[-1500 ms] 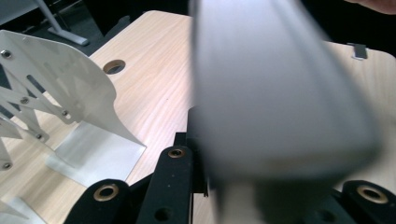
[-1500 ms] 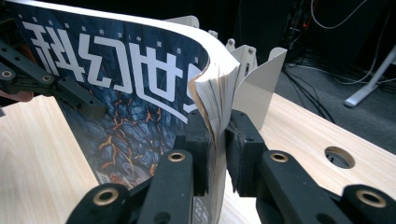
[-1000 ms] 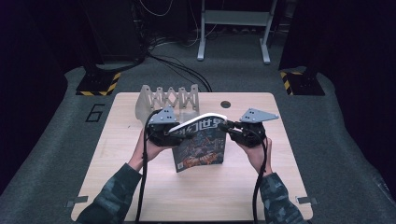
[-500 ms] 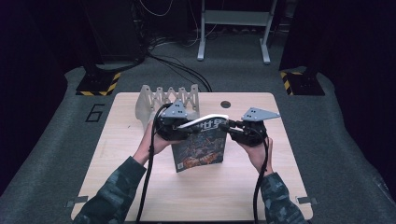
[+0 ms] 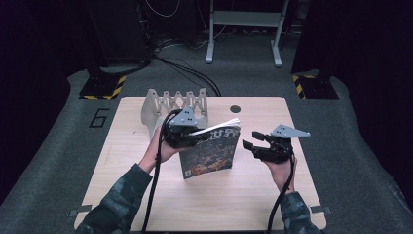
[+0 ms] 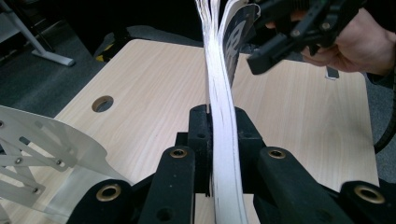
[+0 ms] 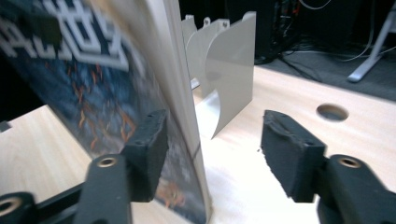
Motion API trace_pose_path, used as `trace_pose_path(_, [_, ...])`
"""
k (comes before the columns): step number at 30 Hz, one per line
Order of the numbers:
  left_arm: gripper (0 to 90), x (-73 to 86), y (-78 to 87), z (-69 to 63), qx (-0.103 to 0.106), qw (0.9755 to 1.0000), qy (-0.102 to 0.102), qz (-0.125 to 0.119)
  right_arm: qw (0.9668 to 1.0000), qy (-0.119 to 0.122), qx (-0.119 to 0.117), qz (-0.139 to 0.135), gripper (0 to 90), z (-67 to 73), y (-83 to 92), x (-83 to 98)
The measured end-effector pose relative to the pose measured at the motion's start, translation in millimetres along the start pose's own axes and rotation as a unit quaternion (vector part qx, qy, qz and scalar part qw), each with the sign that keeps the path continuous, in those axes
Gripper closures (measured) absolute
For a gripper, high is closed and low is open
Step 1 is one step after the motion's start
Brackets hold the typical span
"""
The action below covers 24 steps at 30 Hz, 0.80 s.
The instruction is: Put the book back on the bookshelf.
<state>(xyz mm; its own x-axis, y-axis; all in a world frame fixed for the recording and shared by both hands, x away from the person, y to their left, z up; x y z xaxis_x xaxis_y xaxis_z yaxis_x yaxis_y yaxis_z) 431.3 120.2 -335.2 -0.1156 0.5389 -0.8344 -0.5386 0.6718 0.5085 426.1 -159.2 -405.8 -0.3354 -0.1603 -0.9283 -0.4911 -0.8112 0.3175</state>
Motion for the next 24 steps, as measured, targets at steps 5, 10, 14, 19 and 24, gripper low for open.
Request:
trace_pose_path(5, [81.4,-0.3,0.4,-0.4,0.003,1.0000,-0.001,0.002,0.9973,-0.021,0.048,0.051,18.4,-12.4,-4.0,35.2])
trace_pose_path(10, [81.3,-1.5,1.1,-3.3,0.000,1.0000,0.001,0.008,0.9841,-0.047,0.114,0.128,4.8,-36.0,-18.8,77.9])
trace_pose_path(14, [81.2,-3.3,1.3,-3.9,-0.002,0.9998,0.003,0.018,0.9731,-0.052,0.139,0.176,0.0,-49.9,-27.2,97.4])
trace_pose_path(19, [81.3,-5.4,1.0,-5.3,-0.008,0.9996,-0.001,0.025,0.9671,-0.066,0.159,0.187,0.0,-61.1,-36.2,110.0])
trace_pose_path(24, [81.3,-8.9,2.1,-6.8,-0.010,0.9988,-0.015,0.047,0.9614,-0.080,0.163,0.206,0.0,-73.0,-40.1,121.9])
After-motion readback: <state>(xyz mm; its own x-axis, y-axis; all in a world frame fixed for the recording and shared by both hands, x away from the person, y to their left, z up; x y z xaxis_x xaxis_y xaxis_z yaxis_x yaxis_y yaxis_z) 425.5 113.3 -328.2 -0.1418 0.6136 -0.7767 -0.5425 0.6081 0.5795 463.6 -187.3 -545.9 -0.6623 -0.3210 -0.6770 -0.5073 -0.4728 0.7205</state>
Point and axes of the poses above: each handheld gripper's, and its own axes: y roughly backward along the jaws, x roughly out of its underside, z roughly to its left, the point moved 3 cm from there along -y, roughly forward along the jaws, and after that the axes turned 11 degrees about -x, right-handed, at the moved point
